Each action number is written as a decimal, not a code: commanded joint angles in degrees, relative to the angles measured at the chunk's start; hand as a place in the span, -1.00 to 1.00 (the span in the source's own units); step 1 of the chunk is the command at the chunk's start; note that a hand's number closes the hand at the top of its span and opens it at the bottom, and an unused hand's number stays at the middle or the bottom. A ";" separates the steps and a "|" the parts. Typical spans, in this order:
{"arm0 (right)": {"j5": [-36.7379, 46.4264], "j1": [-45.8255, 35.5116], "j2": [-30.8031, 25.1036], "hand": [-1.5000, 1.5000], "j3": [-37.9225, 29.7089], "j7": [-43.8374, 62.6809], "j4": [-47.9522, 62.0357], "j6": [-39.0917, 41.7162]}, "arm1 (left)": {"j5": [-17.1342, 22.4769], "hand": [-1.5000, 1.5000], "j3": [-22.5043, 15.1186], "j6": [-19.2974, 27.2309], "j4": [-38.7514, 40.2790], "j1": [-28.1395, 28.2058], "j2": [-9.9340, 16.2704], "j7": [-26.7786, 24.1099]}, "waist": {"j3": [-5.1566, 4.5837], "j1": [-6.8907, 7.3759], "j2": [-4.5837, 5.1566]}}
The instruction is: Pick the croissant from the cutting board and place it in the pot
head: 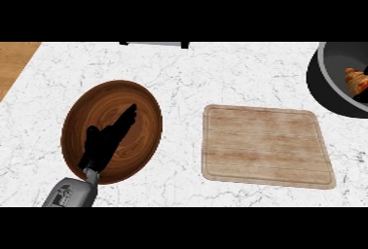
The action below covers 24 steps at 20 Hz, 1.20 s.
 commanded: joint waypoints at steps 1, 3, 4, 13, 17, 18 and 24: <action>0.19 -2.46 1.69 -1.00 -0.46 5.32 7.26 5.75 | 0.56 0.00 0.04 -0.32 -0.36 -0.10 -0.38 1.26 | 0.07 0.51 0.49; 0.69 -3.77 2.63 -1.00 -0.25 5.67 8.96 7.05 | 1.48 0.00 1.27 -1.66 -0.05 -1.29 0.89 2.01 | 0.09 0.40 0.54; 0.65 -4.15 4.52 -1.00 -0.33 5.19 9.12 6.71 | -0.56 0.00 -0.36 0.26 1.85 0.63 -1.38 -0.78 | 0.06 -0.12 0.42; -14.58 -4.29 4.79 -1.00 -17.17 -10.45 1.08 -15.74 | 1.25 0.00 1.73 -0.83 0.59 0.23 0.15 0.63 | 0.33 -1.68 0.19; -20.41 -3.49 3.52 -1.00 -24.46 -12.85 0.25 -24.17 | -0.64 0.00 -0.41 0.99 -1.54 4.31 -1.27 -0.79 | 0.25 -1.63 -0.24; -20.98 -4.10 4.16 -1.00 -25.40 -13.97 -0.03 -26.65 | 0.62 0.00 0.71 -0.37 -0.08 1.20 -0.74 0.78 | 0.23 -1.66 0.25; -27.07 -1.94 -1.09 -1.00 -32.92 -21.17 -0.63 -28.41 | 0.80 0.00 2.74 -2.07 1.10 2.04 2.03 -0.30 | 0.07 -2.64 -0.30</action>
